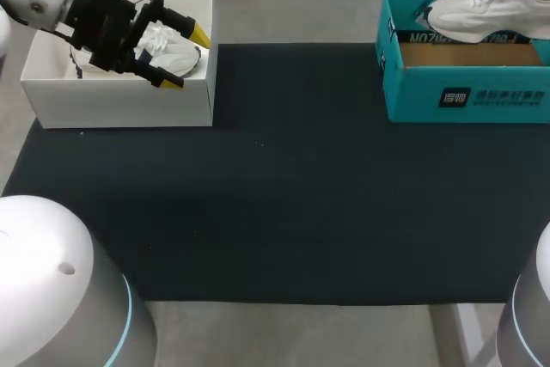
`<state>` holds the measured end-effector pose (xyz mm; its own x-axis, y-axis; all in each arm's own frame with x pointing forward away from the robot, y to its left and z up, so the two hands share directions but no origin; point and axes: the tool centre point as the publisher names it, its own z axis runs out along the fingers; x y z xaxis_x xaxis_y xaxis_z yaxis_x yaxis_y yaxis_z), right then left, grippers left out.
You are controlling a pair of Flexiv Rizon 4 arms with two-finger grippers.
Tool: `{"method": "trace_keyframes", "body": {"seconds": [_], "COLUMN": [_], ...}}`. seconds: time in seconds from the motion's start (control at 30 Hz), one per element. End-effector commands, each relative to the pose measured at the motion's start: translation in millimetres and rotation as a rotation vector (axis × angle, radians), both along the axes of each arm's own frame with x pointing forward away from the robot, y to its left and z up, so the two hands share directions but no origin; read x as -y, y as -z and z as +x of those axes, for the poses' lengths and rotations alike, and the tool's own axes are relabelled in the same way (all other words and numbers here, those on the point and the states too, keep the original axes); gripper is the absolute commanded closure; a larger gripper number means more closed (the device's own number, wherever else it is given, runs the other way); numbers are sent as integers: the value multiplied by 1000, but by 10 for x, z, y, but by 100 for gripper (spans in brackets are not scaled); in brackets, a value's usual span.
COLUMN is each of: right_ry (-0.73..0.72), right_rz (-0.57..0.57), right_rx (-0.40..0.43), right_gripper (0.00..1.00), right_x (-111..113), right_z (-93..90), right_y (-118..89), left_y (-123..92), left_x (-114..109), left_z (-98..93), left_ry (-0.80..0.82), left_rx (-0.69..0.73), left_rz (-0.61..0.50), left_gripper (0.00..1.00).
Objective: Take the shoe out of the shoebox, open the shoe tongue, remove and reinsert the insole, then place the shoe into the shoebox
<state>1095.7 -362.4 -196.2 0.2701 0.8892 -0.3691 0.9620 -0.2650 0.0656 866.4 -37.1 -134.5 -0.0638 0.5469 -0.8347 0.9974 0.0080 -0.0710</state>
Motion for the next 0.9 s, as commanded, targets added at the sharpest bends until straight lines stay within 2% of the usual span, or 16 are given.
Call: {"method": "trace_keyframes", "body": {"seconds": [0.03, 0.2, 0.47, 0.9], "right_ry": [-33, -32, 45, 53], "right_rz": [26, 31, -10, -19], "right_rx": [3, 4, 66, 30], "right_gripper": [100, 100, 100, 100], "right_x": [25, 1, 30, -25], "right_z": [-85, -123, -131, -224], "right_y": [181, 400, 645, 1160], "left_y": [-4, -4, -4, -4], "left_x": [2, 2, 2, 2], "left_z": [0, 0, 0, 0], "left_ry": [0, 0, 0, 0], "left_rx": [0, 0, 0, 0], "left_rz": [3, 3, 3, 3], "left_gripper": [0, 0, 0, 0]}}
